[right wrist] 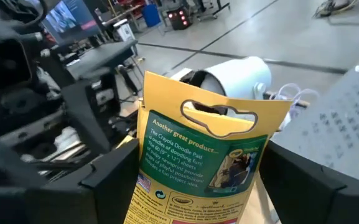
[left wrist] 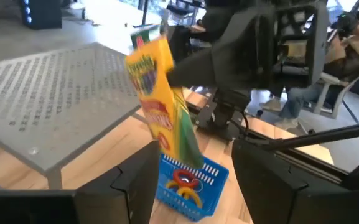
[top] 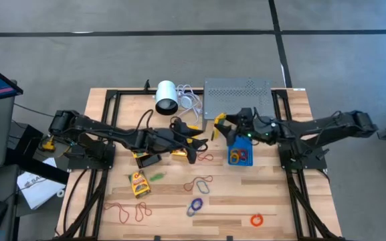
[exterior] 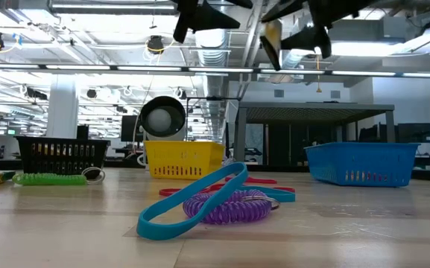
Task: Pick & Place Office Desk Supplies
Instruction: Put the right crayon box into the black basket
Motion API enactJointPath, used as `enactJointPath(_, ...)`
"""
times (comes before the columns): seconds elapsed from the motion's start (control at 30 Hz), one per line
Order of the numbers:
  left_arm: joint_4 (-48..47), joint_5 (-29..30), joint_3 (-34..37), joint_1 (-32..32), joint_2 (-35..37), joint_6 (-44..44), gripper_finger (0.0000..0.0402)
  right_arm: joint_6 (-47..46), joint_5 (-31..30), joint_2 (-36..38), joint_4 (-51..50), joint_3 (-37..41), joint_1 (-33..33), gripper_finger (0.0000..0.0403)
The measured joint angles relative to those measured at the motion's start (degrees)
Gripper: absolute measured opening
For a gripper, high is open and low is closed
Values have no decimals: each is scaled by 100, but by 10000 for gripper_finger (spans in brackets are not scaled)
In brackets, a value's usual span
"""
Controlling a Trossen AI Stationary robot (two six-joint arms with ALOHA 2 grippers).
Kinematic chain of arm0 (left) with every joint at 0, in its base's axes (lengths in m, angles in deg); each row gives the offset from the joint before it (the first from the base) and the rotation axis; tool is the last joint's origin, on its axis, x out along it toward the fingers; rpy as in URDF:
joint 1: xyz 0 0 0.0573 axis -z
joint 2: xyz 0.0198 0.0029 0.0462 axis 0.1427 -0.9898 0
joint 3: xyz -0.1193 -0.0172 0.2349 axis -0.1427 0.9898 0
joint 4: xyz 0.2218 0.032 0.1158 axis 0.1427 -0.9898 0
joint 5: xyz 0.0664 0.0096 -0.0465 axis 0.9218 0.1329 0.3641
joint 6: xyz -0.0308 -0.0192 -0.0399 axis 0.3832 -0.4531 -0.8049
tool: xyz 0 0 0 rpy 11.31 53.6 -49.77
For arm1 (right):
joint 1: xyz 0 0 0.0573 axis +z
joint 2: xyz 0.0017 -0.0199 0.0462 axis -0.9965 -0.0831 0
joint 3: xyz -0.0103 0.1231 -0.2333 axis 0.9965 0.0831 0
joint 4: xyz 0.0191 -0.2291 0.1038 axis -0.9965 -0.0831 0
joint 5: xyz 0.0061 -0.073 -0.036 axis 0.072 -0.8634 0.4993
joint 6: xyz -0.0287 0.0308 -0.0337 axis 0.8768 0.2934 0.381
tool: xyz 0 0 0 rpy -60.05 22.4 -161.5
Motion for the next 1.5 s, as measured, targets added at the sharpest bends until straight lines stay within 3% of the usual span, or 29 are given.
enactJointPath(0.43, -249, 173, 9, -134, -57, 110, 143, 675, 13, -1092, -8, -1040, -63, 301)
enactJointPath(0.77, -306, 356, 9, -256, -51, 287, 125, 760, -59, -1424, -29, -1474, 137, 301)
enactJointPath(1.03, -310, 441, 4, -232, -42, 588, 24, 837, -72, -1383, -3, -1491, 145, 301)
enactJointPath(1.33, -322, 358, 5, -229, -42, 634, 24, 838, -9, -1376, -20, -1491, 137, 307)
enactJointPath(1.5, -323, 308, 9, -232, -49, 771, 24, 526, 160, -1369, -12, -1504, 3, 344)
